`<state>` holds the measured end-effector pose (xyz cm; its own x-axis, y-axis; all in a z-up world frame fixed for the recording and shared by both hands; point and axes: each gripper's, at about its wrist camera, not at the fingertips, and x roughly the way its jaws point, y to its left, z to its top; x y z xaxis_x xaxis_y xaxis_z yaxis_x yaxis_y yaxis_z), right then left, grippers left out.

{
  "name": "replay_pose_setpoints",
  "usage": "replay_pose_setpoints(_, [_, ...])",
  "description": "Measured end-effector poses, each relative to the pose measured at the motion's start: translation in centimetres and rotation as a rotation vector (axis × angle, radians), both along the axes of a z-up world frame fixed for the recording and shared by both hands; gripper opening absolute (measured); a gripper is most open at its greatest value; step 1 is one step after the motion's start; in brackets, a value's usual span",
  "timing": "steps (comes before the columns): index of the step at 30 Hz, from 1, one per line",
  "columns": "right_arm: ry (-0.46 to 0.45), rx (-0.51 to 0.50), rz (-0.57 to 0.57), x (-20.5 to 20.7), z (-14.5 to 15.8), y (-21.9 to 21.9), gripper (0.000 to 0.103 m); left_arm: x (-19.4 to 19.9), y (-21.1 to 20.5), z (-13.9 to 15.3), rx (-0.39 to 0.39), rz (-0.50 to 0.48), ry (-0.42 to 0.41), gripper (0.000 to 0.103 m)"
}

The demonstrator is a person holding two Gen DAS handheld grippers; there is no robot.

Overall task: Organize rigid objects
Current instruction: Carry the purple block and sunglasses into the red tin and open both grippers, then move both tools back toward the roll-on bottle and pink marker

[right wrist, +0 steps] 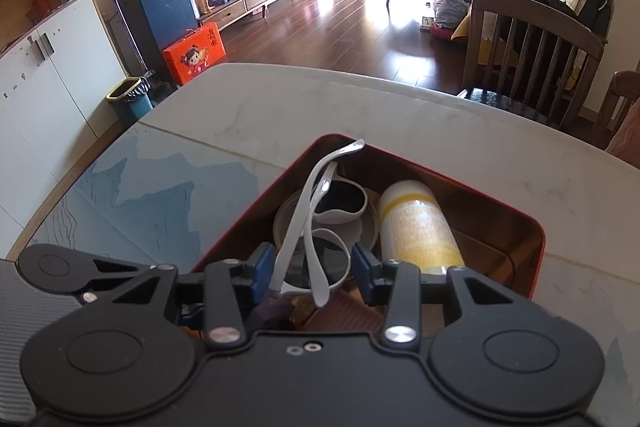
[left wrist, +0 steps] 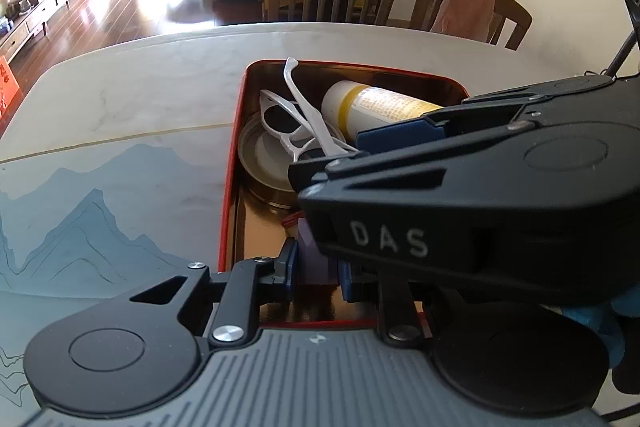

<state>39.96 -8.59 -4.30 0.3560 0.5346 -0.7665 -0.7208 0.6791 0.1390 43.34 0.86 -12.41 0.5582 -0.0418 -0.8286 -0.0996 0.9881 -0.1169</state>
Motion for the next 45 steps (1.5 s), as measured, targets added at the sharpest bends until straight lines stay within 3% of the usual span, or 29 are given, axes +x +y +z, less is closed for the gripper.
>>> replay_pose_setpoints(4, [0.024,0.027,-0.01,0.2,0.5,-0.5,0.046,0.0,-0.1,0.0,0.0,0.0,0.009,0.02])
replay_pose_setpoints(8, [0.01,0.045,-0.026,-0.3,1.4,-1.3,0.062,0.0,0.1,0.1,-0.014,0.005,0.021,0.02])
replay_pose_setpoints(13, [-0.001,0.064,-0.051,-0.9,2.3,-2.5,0.062,-0.4,0.3,0.5,-0.029,0.018,0.03,0.021])
replay_pose_setpoints(20, [-0.016,0.073,-0.099,-2.3,3.3,-4.4,0.07,-1.6,0.4,1.7,-0.047,0.026,0.005,0.025])
replay_pose_setpoints(26, [-0.034,0.087,-0.135,-3.6,4.3,-5.9,0.073,-3.1,0.2,3.1,-0.052,0.023,-0.03,0.034])
replay_pose_setpoints(28, [-0.041,0.097,-0.145,-4.3,4.7,-6.5,0.074,-3.8,0.1,3.6,-0.051,0.023,-0.047,0.05])
replay_pose_setpoints(30, [-0.053,0.102,-0.154,-5.0,5.1,-7.0,0.075,-4.7,0.0,4.3,-0.045,0.027,-0.071,0.059])
replay_pose_setpoints(45, [-0.076,0.135,-0.206,-11.3,5.7,-10.2,0.091,-11.7,0.6,7.0,-0.027,0.027,-0.131,0.065])
